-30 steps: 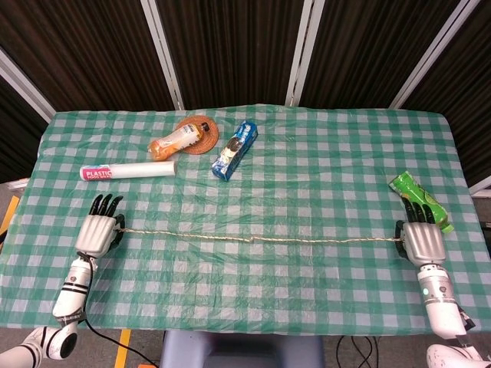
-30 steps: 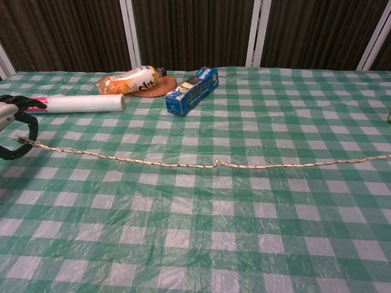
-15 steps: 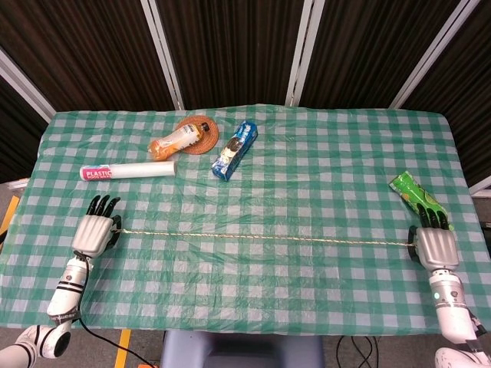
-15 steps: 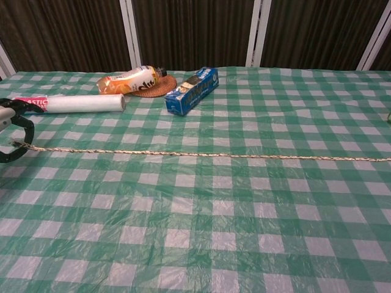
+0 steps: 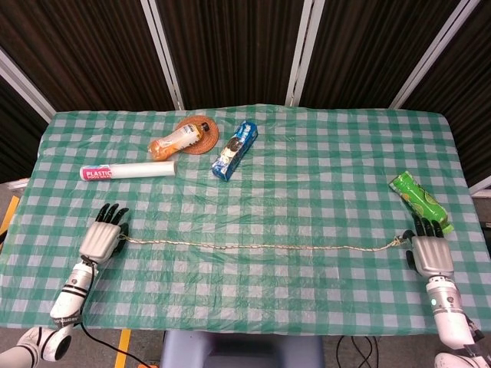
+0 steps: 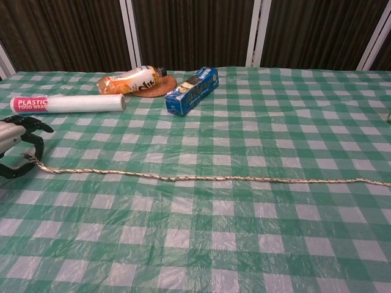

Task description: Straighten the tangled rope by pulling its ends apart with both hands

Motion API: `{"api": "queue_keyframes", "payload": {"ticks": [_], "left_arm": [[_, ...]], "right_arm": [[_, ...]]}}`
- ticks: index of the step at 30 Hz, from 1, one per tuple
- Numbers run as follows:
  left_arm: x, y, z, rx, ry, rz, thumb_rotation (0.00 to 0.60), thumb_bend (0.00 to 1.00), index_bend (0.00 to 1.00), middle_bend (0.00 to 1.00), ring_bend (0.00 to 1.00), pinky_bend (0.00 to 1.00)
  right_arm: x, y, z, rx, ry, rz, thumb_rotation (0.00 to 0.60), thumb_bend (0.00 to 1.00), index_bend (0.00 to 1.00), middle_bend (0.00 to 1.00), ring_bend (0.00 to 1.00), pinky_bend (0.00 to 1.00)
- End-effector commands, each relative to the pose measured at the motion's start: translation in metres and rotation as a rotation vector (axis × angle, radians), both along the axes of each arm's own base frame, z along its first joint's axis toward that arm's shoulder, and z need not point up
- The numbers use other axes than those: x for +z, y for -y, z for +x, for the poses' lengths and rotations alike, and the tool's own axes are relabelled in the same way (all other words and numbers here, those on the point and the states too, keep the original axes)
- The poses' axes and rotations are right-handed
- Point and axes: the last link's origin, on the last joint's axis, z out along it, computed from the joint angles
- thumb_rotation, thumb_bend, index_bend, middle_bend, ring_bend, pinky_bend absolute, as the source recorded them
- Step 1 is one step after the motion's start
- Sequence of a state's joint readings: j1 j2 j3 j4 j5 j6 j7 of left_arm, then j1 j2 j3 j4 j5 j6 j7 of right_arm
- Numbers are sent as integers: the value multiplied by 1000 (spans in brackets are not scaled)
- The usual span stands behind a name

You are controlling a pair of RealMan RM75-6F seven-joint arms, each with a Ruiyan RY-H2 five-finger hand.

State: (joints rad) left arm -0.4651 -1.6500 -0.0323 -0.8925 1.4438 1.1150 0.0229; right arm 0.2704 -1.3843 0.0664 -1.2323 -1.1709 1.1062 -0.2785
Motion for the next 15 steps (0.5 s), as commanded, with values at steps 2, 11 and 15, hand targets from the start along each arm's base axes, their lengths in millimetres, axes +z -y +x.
{"api": "queue_keyframes", "payload": {"ticks": [2, 11, 15], "left_arm": [[-5, 4, 0, 2, 4, -25, 600, 460, 514, 106, 0, 46], [10, 12, -3, 50, 52, -14, 600, 415, 0, 1, 0, 39], [30, 21, -3, 66, 94, 9, 600, 413, 0, 0, 0, 39]], "right_arm": [[-4, -1, -1, 2, 0, 12, 600, 560, 403, 97, 0, 0], [8, -5, -2, 4, 16, -36, 600, 560, 256, 55, 0, 0], [18, -14, 4, 27, 39, -64, 600, 519, 50, 2, 0, 0]]}}
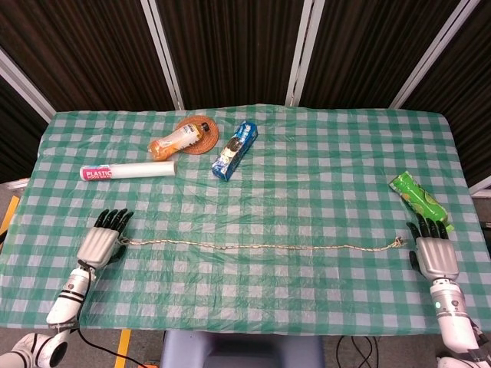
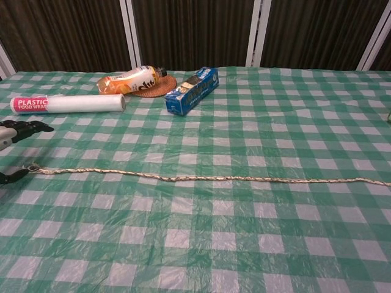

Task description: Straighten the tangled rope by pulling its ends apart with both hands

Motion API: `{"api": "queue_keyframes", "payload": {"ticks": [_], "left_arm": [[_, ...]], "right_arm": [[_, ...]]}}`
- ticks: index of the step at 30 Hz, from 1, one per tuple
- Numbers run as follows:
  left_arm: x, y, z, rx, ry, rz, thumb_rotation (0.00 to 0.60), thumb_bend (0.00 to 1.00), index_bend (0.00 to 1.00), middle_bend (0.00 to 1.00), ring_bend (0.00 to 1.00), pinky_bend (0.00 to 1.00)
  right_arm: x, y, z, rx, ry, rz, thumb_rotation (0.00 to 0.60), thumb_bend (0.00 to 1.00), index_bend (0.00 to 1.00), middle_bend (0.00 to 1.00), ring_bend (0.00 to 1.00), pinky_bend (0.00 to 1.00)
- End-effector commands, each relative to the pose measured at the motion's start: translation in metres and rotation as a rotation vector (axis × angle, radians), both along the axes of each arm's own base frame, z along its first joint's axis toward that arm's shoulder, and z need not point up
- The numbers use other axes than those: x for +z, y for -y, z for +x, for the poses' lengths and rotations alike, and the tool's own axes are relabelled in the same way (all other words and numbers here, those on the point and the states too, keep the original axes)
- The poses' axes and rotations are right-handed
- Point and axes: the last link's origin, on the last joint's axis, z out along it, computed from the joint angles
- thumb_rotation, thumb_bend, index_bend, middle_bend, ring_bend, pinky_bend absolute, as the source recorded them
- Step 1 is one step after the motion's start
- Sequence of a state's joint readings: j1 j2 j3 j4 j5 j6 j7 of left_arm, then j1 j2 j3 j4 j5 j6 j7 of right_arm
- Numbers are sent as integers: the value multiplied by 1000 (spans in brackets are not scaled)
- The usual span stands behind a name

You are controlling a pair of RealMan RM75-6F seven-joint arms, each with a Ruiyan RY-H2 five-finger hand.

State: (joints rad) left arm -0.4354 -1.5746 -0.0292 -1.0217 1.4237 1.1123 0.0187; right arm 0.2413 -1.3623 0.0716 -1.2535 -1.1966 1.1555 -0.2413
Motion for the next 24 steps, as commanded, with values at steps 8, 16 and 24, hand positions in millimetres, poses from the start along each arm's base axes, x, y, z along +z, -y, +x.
{"api": "queue_keyframes", "payload": {"ticks": [8, 16, 24], "left_arm": [[76, 81, 27, -74, 205, 59, 600, 401, 0, 0, 0, 43], [105, 143, 13, 19, 130, 282, 600, 430, 0, 0, 0, 16], [112, 139, 9, 30, 101, 290, 600, 430, 0, 0, 0, 8]], "right_arm": [[51, -47, 35, 128, 113, -125, 600, 414, 0, 0, 0, 0], [74, -86, 45, 122, 49, -199, 600, 358, 0, 0, 0, 0], [74, -98, 55, 158, 96, -163, 600, 338, 0, 0, 0, 0]]}}
